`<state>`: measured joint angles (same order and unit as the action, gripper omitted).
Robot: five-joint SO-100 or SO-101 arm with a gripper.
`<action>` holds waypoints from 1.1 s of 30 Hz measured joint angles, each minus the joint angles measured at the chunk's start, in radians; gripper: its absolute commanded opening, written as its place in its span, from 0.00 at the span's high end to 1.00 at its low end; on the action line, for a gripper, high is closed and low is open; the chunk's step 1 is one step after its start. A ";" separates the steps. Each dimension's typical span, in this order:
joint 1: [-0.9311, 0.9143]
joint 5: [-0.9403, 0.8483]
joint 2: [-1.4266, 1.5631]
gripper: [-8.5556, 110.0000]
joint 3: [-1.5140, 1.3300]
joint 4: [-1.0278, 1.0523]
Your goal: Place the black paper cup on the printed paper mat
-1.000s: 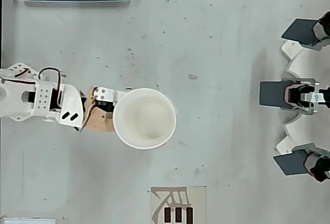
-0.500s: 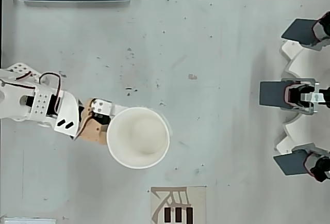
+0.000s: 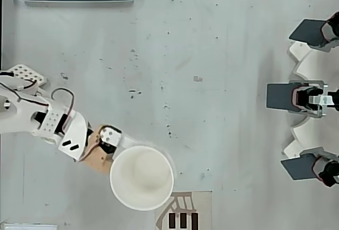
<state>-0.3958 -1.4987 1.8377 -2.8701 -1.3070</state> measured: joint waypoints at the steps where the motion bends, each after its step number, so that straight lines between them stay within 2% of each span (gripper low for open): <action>1: -0.014 0.003 -0.023 0.86 0.023 0.000; 12: -0.130 0.032 -0.262 0.85 0.291 0.009; 21: -0.198 0.034 -0.483 0.85 0.604 0.104; 33: -0.232 0.051 -0.767 0.85 0.914 0.153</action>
<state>-0.6274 -1.4481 1.0707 -1.9558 -1.1536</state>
